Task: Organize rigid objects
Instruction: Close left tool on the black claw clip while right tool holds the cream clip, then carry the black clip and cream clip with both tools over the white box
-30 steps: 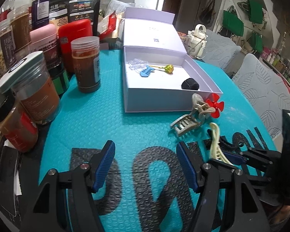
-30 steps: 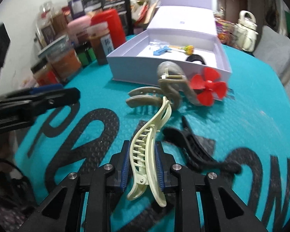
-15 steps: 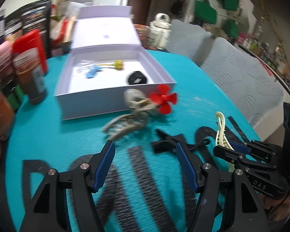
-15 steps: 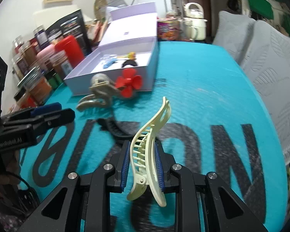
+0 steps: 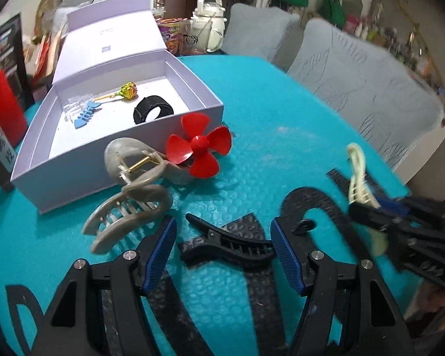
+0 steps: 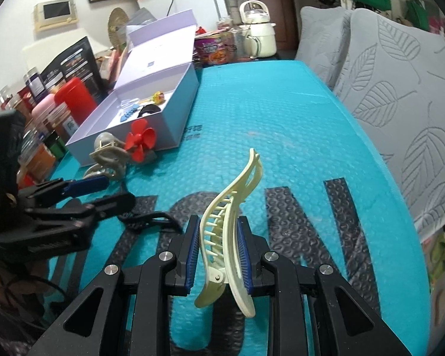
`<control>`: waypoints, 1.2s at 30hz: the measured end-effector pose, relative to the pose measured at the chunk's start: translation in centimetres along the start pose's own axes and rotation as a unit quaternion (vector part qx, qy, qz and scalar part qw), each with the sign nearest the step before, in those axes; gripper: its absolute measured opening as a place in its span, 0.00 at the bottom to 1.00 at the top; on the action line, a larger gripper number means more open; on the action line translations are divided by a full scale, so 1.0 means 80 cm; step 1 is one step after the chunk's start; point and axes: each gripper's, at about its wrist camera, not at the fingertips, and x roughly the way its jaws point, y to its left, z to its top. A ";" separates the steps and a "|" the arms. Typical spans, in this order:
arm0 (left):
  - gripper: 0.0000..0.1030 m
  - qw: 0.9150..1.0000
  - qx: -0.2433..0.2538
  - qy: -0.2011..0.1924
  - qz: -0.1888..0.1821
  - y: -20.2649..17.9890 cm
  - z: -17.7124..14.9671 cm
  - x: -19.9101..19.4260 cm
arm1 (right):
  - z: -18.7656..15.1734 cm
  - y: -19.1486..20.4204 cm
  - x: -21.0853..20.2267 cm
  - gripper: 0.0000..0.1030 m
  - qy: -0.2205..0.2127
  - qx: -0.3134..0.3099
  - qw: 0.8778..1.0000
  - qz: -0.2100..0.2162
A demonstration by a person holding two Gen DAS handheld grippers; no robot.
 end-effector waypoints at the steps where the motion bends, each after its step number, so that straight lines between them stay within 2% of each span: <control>1: 0.63 1.000 0.002 0.006 0.001 -0.001 0.000 0.005 | 0.000 -0.001 0.000 0.23 0.001 0.001 1.000 -0.001; 4: 0.63 0.999 -0.016 0.028 -0.020 0.004 0.001 0.017 | -0.001 -0.005 0.002 0.23 0.002 0.005 1.000 0.002; 15: 0.63 0.999 0.030 0.020 0.007 -0.001 -0.034 -0.004 | -0.002 -0.001 -0.001 0.23 0.001 0.001 1.000 0.002; 27: 0.63 0.999 0.022 0.008 0.029 0.026 -0.058 -0.022 | -0.012 0.040 0.007 0.23 0.016 -0.028 0.999 0.031; 29: 0.51 0.999 0.029 0.004 0.031 0.020 -0.059 -0.023 | -0.014 0.043 0.009 0.23 0.018 -0.031 0.999 0.033; 30: 0.32 0.999 0.029 0.002 0.027 0.018 -0.058 -0.024 | -0.015 0.044 0.009 0.23 0.019 -0.031 0.999 0.034; 31: 0.22 0.999 0.028 0.003 0.024 0.016 -0.056 -0.023 | -0.016 0.044 0.009 0.23 0.019 -0.029 0.999 0.034; 36: 0.20 1.000 0.016 0.001 0.004 0.022 -0.054 -0.024 | -0.017 0.044 0.009 0.23 0.017 -0.019 0.999 0.038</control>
